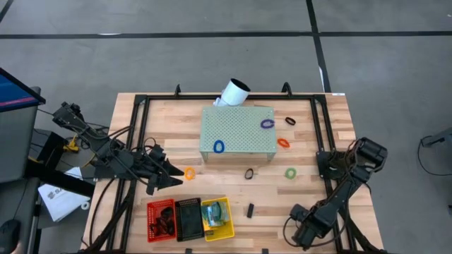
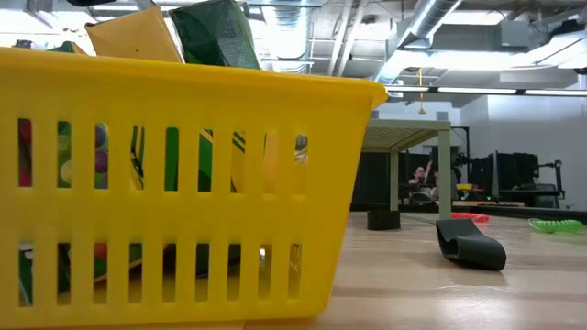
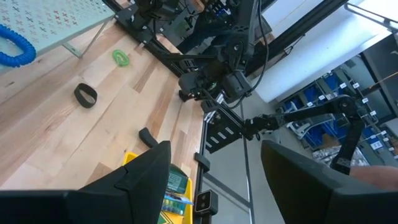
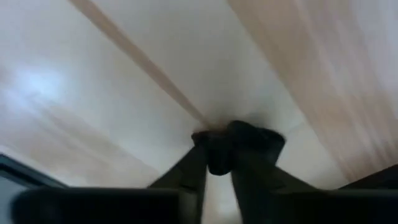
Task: Pick & Place Office Desk Supplies
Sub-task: Put the black rubber band into the red bin
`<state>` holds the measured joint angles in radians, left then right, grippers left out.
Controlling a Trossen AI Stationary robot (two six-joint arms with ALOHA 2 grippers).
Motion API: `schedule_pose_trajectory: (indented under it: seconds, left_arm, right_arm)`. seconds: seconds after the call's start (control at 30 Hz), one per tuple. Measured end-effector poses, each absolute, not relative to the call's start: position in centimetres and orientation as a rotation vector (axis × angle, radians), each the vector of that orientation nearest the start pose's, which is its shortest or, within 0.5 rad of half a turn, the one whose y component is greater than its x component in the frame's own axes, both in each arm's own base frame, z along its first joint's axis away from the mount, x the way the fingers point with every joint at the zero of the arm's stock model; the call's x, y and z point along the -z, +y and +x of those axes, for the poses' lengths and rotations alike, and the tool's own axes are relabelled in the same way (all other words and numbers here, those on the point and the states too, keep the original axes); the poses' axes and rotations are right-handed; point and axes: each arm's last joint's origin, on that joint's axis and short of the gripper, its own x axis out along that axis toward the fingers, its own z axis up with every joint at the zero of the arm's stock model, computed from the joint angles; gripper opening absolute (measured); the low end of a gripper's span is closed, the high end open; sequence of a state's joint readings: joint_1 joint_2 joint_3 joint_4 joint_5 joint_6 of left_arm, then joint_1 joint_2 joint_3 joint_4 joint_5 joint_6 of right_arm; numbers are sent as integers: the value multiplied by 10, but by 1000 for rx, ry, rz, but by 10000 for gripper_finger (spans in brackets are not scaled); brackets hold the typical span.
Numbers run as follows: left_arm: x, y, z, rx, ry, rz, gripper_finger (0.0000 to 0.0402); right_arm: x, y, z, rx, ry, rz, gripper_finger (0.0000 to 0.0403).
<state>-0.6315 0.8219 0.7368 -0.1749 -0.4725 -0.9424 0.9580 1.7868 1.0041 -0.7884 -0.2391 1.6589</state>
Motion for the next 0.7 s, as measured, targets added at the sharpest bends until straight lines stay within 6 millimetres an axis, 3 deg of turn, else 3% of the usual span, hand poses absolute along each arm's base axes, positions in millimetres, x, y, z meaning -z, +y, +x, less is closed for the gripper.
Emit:
schedule_pose_trajectory:
  seconds: [0.07, 0.23, 0.43, 0.7]
  left_arm:
    - [-312, -96, 153, 41, 277, -799, 245]
    - [-312, -96, 153, 46, 277, -776, 245]
    - [-308, -99, 158, 62, 308, -788, 245]
    - [-288, -113, 199, 78, 359, -893, 260]
  right_arm:
    - [-138, 244, 167, 500, 1718, 602, 15]
    - [-163, 246, 188, 493, 1631, 596, 9]
    - [-224, 248, 241, 405, 1294, 623, 5]
    - [-297, 216, 304, 317, 928, 556, 2]
